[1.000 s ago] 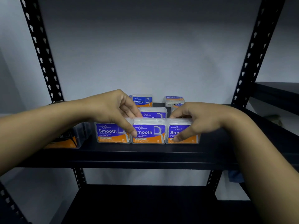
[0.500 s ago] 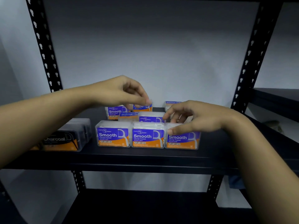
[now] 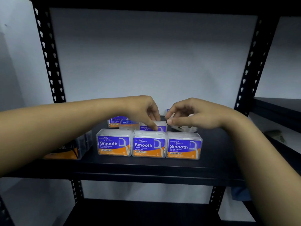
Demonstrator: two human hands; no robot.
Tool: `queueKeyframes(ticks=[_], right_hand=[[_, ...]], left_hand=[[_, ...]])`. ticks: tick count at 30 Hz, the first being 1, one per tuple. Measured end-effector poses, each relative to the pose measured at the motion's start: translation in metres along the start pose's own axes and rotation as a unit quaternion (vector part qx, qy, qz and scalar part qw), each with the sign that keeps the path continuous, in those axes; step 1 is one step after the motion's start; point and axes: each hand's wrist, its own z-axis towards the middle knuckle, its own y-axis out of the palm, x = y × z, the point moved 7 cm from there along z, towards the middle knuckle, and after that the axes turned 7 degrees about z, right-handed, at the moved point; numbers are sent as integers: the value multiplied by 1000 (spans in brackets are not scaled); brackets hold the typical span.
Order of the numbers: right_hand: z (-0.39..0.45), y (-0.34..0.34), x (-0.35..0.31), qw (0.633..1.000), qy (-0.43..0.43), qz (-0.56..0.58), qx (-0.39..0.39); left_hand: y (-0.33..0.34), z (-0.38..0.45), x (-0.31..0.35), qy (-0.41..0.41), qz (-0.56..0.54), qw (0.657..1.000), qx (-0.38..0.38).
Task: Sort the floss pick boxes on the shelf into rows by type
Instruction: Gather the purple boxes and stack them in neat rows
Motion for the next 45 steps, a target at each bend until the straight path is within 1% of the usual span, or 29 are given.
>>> queueKeyframes(ticks=[4,7,11,14,17,20,23,26,28,31,33,35,37,38,40,42,43,45], right_hand=[[17,-11,18,994,50,-95,23],[29,-14,27,984,92,-149,21],[51,-14,36,973,119,-197,14],[64,-20,48,957,161,-240,19],[68,-26,63,934,229,-275,0],[70,-22,77,921,283,-267,-31],[73,-17,83,919,297,-256,-36],[77,-14,77,925,280,-255,-30],[82,-16,67,939,250,-237,-7],[87,-26,52,950,224,-217,29],[88,-33,51,941,242,-234,24],[85,-31,63,917,316,-244,-21],[78,-24,79,881,393,-252,-79],[76,-20,85,870,411,-253,-97],[76,-17,90,870,404,-264,-105],[76,-17,87,882,367,-282,-90],[77,-18,85,891,345,-287,-75],[78,-21,83,909,306,-281,-45]], left_hand=[[-5,-11,-15,-10,7,1000,-18],[-9,-23,-32,-26,5,999,-19],[-12,-38,-54,-51,-4,998,-29],[-13,-47,-65,-62,-11,998,-30],[-15,-53,-73,-74,-13,997,-28],[-16,-58,-78,-81,-13,996,-34],[-16,-63,-84,-90,-26,995,-36],[-16,-67,-84,-96,-27,994,-42],[-19,-67,-84,-98,-22,994,-44],[-32,-65,-86,-101,-32,994,-15],[-41,-62,-91,-116,-31,993,17],[-48,-55,-97,-139,-2,989,57],[-49,-47,-103,-168,47,981,82],[-46,-43,-107,-187,66,977,76],[-35,-38,-116,-245,69,967,28],[-22,-36,-119,-300,38,952,-34],[-18,-35,-118,-313,26,948,-51],[-14,-31,-115,-317,14,946,-63]])
